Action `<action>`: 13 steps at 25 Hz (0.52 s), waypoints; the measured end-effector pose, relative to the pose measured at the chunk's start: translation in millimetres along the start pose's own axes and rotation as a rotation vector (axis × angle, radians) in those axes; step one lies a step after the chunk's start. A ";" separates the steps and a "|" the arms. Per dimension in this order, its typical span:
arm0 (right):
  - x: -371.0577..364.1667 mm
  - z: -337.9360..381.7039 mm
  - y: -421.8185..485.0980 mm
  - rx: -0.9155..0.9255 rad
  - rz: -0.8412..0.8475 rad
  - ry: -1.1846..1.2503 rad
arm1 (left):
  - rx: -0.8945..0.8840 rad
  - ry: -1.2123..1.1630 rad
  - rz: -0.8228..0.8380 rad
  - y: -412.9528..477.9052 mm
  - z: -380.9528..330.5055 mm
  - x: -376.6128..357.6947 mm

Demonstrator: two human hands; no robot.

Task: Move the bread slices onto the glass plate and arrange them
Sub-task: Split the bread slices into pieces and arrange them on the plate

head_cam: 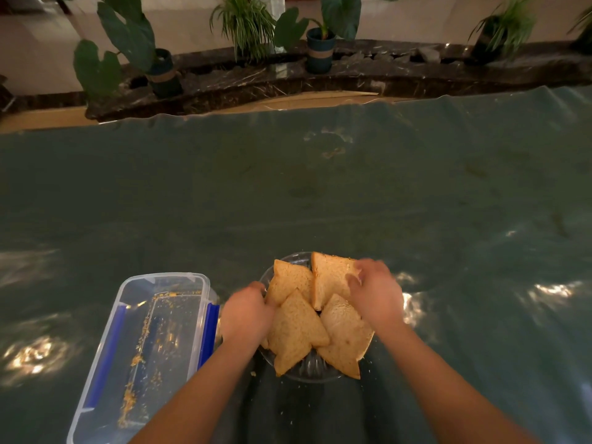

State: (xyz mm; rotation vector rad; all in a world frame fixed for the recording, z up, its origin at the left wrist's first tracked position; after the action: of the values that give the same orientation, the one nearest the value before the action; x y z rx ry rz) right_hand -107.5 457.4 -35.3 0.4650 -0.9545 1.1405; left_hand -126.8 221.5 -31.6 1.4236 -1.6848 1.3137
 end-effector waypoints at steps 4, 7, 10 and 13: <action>1.4 0.9 32.6 0.138 0.163 -0.186 | -0.019 0.136 0.029 11.9 -1.0 -3.3; -4.2 1.8 40.5 0.220 0.181 -0.283 | 0.022 0.094 0.032 15.4 0.3 -8.0; -5.8 1.4 43.4 0.208 0.174 -0.277 | 0.062 0.027 0.003 18.5 0.1 -10.6; -9.8 1.6 43.0 0.212 0.201 -0.242 | 0.062 -0.038 -0.025 19.8 0.5 -15.4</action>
State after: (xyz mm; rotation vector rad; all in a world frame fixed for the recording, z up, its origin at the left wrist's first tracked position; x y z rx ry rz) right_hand -148.4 467.3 -48.7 0.7025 -1.1136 1.3971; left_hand -141.3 226.2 -51.5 1.5096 -1.6586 1.3438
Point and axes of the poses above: each hand's wrist, its own y-axis towards the middle knuckle, its own x-axis out of the back of the hand, z = x × y, the point moved 2 cm from there along y, towards the middle knuckle, and after that the axes turned 2 degrees about y, right-handed, at the moved point
